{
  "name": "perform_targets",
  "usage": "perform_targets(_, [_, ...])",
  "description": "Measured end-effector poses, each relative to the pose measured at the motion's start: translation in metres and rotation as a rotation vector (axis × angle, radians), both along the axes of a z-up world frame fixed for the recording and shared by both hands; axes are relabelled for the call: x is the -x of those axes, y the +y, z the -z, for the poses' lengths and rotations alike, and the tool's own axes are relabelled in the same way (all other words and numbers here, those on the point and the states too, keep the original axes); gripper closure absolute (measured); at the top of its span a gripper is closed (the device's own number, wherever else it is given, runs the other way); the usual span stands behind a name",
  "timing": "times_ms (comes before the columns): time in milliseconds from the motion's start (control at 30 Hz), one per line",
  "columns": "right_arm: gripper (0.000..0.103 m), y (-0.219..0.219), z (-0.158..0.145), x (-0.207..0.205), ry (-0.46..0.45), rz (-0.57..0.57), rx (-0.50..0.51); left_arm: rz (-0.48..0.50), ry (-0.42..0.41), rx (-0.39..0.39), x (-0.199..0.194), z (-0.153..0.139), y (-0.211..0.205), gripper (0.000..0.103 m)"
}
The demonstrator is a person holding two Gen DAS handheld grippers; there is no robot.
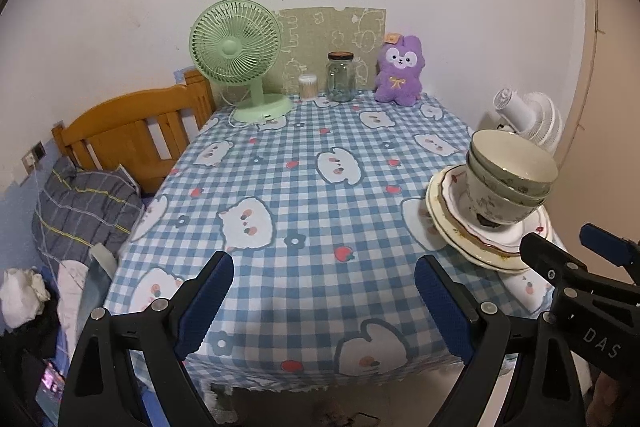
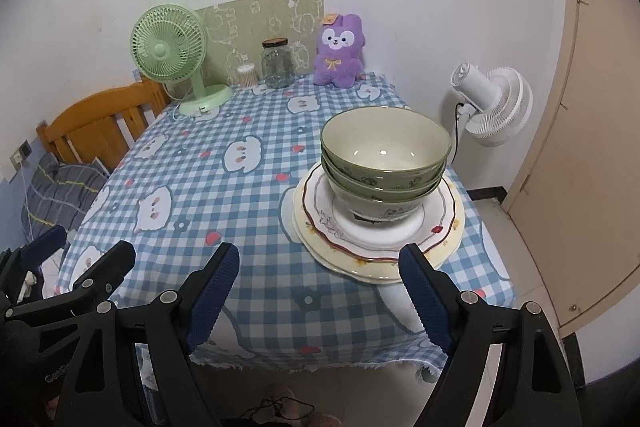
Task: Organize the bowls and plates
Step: 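Withdraw both tools from the plate and bowl stack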
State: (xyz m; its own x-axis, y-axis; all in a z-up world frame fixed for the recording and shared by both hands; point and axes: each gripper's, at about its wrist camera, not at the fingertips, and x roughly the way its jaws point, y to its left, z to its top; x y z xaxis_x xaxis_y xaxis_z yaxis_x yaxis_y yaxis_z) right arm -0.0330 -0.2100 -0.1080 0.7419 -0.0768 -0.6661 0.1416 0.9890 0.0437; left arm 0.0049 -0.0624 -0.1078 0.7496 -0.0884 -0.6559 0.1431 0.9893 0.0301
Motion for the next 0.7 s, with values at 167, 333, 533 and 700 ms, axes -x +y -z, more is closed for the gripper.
perform_targets(167, [0.019,0.003,-0.001,-0.001,-0.003,-0.006,0.013,-0.008,0.004,0.022,0.000,0.001,0.003,0.010])
perform_targets(333, [0.019,0.005,-0.001,-0.001,-0.004,-0.008,0.011,-0.013,0.006,0.024,-0.001,0.001,0.005,0.010])
perform_targets(533, [0.019,0.009,-0.002,-0.002,-0.010,-0.007,0.010,-0.014,-0.002,0.022,-0.002,0.001,0.009,0.010])
perform_targets(700, [0.019,0.012,-0.003,-0.005,-0.012,-0.007,0.011,-0.015,-0.010,0.022,-0.003,0.001,0.010,0.009])
